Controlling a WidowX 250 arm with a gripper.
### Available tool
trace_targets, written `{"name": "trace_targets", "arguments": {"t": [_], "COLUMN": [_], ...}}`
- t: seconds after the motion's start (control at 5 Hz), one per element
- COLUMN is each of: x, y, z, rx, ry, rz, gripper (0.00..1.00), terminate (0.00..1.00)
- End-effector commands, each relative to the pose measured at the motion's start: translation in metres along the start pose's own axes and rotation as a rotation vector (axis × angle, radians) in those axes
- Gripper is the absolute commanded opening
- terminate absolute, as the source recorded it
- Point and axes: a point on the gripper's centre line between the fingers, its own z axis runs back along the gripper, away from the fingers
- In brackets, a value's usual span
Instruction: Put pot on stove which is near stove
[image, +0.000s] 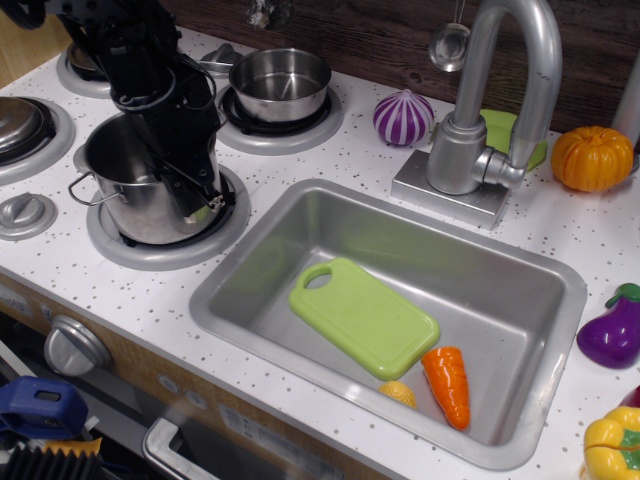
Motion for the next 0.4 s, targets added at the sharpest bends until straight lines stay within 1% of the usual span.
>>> {"name": "trace_targets", "arguments": {"t": [0.0, 0.2], "x": [0.0086, 0.0094], "y": [0.0155, 0.0208], "z": [0.0108, 0.0090], "rx": [0.048, 0.042], "ry": [-0.061, -0.068], "rz": [-0.031, -0.049], "gripper": [0.00, 0.00], "terminate": [0.00, 1.00]}}
